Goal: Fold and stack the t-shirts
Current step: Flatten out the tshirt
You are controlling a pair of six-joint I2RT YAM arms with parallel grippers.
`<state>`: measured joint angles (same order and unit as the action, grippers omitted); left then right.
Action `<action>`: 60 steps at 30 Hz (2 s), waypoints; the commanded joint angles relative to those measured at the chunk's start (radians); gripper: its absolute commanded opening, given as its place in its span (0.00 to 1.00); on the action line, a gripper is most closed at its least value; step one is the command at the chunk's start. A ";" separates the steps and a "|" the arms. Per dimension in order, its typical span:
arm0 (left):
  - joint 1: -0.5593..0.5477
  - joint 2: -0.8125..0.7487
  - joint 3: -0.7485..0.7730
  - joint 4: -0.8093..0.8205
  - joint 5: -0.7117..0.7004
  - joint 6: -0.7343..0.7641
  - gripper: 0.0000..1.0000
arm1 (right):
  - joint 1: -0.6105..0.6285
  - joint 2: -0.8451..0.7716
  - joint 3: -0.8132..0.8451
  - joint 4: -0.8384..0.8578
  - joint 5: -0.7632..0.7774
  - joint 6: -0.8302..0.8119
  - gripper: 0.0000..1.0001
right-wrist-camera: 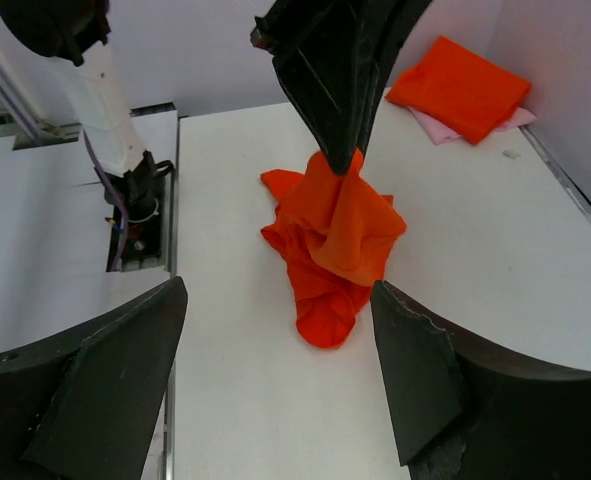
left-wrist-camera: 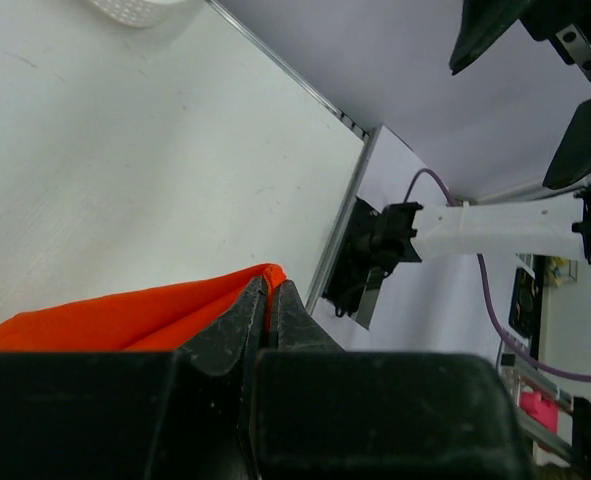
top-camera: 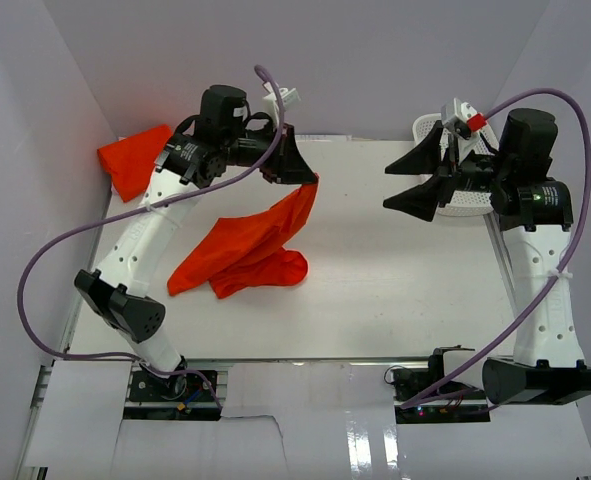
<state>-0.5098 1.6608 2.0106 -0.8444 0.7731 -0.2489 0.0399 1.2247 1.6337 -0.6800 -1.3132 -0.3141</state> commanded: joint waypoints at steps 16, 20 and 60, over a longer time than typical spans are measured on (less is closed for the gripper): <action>-0.159 0.162 0.160 -0.071 0.239 0.109 0.03 | 0.089 0.101 -0.219 0.062 -0.140 -0.157 0.68; -0.179 0.166 0.168 -0.079 0.248 0.115 0.03 | 0.123 0.148 -0.184 -0.054 -0.071 -0.296 0.67; -0.197 0.223 0.195 -0.147 0.132 0.197 0.02 | 0.242 0.220 -0.046 -0.495 -0.044 -0.623 0.48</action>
<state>-0.7074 1.8938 2.1612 -0.9977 0.9218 -0.0750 0.2653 1.4712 1.5890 -1.1347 -1.3361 -0.9222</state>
